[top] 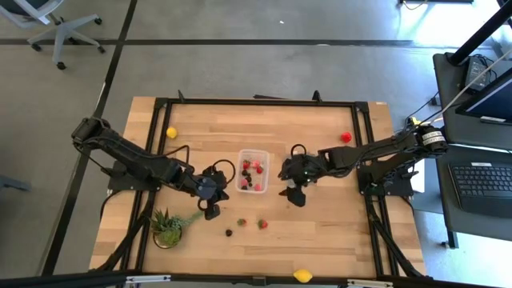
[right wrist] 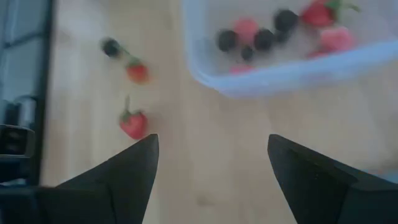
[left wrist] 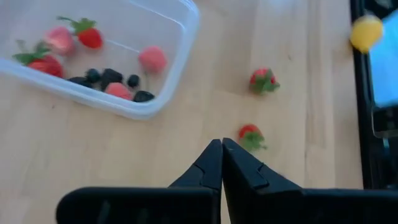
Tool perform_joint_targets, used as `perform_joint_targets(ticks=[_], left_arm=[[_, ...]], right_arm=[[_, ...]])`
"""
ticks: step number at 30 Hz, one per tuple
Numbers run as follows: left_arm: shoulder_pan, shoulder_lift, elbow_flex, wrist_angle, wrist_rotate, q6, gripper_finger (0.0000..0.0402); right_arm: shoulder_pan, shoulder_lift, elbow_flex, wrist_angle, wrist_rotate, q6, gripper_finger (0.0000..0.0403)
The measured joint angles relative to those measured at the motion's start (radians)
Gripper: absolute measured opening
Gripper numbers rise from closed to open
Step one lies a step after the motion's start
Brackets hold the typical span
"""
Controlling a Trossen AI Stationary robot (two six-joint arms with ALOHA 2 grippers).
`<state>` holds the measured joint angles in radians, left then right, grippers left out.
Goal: Pick and placing Produce into tupperware
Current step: Put the bottom left strawberry into the transparent bin
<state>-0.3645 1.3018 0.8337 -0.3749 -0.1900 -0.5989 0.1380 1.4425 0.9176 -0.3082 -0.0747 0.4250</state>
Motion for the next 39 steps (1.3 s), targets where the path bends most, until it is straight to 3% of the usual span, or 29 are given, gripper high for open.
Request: perform_joint_targets(ticks=[7,13,18,25,34,39], left_arm=[[0.000,0.000,0.000,-0.001,0.052,0.135,0.0003],[0.000,0.000,0.000,-0.003,0.051,0.242,0.0010],[0.000,0.000,0.000,-0.010,0.051,0.296,0.0001],[-0.018,0.000,0.000,-0.064,0.080,0.296,0.0013],[-0.046,0.000,0.000,-0.102,0.081,0.297,0.0002],[-0.056,0.000,0.000,-0.107,0.080,0.296,0.0010]], right_arm=[[0.065,0.002,0.000,0.173,0.013,0.044,0.0303],[0.139,0.031,0.000,0.239,0.133,0.042,0.0303],[0.193,0.121,0.000,0.356,0.199,0.043,0.0303],[0.255,0.294,0.000,0.544,0.204,0.092,0.0303],[0.307,0.509,0.133,0.543,0.271,-0.015,0.0303],[0.315,0.599,0.247,0.381,0.275,-0.032,0.0302]])
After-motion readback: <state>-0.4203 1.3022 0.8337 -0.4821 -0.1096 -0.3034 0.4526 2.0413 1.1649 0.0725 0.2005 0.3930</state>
